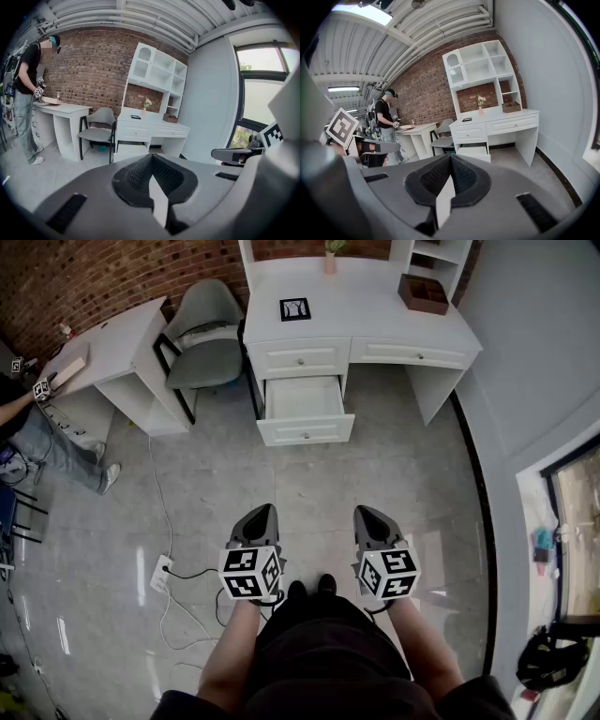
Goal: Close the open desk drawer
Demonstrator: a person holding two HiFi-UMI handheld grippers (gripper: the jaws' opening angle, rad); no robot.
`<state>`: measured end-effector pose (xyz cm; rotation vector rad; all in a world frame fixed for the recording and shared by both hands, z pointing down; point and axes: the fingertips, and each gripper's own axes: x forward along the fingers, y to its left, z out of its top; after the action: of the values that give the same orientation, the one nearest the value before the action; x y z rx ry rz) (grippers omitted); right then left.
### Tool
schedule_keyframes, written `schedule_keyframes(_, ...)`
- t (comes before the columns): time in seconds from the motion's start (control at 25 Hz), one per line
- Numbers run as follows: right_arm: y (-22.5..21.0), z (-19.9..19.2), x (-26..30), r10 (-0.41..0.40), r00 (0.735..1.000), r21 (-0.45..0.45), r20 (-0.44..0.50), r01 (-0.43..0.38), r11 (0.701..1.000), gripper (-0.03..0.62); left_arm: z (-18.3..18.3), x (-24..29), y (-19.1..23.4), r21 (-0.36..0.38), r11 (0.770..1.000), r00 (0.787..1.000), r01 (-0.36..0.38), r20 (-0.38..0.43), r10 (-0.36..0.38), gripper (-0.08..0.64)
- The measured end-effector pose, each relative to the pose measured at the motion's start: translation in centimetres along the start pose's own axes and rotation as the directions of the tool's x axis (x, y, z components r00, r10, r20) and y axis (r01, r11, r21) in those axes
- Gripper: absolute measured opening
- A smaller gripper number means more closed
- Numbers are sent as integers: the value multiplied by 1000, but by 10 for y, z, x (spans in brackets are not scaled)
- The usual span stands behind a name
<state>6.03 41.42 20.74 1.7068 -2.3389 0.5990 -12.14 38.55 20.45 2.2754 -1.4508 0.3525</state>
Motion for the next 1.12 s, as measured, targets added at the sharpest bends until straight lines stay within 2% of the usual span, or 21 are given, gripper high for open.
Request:
schedule_keyframes(0.28,-4,8,5,13,1000,-46,17,-12,999,5,2,9,-5,-3,1000,1000,-5,0,5,9)
schedule_keyframes(0.48,-14,13,7,12,999,20,44,-13,1000,5,10,11,-4,6,1000,1000,-16,22,15,9)
schedule_keyframes(0.84,-38,6,6,-25,1000,33,9,25,999,5,14,17,-3,9,999,999,-45,27,45,9)
schedule_keyframes(1.12,-54,7,33,-49,999,49,-13,49,998,5,12,46,13,16,999,999,-50,-5,50,9)
